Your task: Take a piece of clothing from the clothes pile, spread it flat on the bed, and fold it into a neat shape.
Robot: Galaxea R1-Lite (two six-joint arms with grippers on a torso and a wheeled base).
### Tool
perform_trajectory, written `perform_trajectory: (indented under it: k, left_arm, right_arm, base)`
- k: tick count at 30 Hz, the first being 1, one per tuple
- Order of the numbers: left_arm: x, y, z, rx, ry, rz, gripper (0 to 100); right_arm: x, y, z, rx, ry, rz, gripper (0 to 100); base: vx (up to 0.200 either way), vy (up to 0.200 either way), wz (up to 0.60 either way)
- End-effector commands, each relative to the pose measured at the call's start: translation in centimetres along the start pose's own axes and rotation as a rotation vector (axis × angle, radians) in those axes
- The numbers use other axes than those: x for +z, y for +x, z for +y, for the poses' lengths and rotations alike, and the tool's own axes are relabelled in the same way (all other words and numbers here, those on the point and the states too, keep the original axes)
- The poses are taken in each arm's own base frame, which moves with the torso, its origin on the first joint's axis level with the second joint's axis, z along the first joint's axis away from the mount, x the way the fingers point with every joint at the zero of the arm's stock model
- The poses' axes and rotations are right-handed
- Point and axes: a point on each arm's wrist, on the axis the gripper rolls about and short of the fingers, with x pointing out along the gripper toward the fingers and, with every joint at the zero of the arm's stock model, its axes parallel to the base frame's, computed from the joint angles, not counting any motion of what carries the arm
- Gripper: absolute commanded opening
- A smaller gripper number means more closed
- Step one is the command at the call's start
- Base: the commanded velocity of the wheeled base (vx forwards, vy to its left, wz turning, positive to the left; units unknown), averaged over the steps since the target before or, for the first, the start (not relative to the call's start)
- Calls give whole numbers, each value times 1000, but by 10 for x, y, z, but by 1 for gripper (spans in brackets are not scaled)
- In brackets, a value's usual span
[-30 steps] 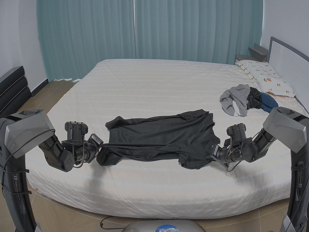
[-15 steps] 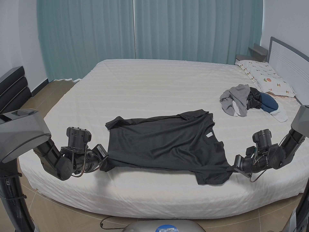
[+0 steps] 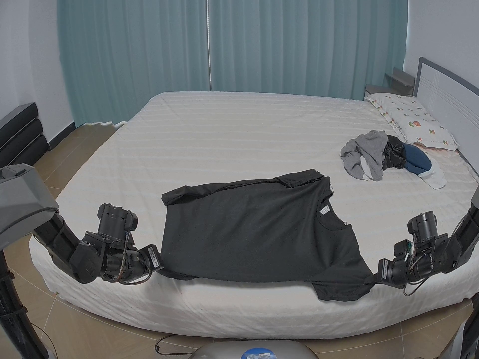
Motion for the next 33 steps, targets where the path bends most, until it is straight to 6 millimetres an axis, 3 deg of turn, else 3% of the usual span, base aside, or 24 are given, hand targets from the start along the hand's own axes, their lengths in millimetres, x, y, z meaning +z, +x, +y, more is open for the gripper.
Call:
perform_trajectory:
  k: [1, 8, 9, 10, 25, 33]
  left_arm:
    - [-4, -6, -1, 18, 24, 33, 0]
    - [-11, -3, -2, 30, 47, 67, 0]
    - [-12, -3, -2, 31, 53, 70, 0]
    - [-13, -1, -1, 33, 56, 74, 100]
    - [2, -5, -7, -18, 29, 30, 100]
    - [10, -6, -8, -31, -30, 3, 100]
  right_arm:
    - [-12, -7, -4, -19, -37, 46, 0]
    - [-21, 3, -8, -32, -50, 108, 0]
    - [-21, 4, -8, -31, -52, 108, 100]
    - [-20, 5, -8, -28, -54, 107, 100]
    - [-6, 6, -3, 18, -27, 56, 100]
    - [0, 12, 12, 81, 46, -33, 100]
  base:
    - [0, 0, 0]
    - [0, 0, 0]
    - [0, 0, 0]
    - [0, 0, 0]
    - [0, 0, 0]
    - [0, 0, 0]
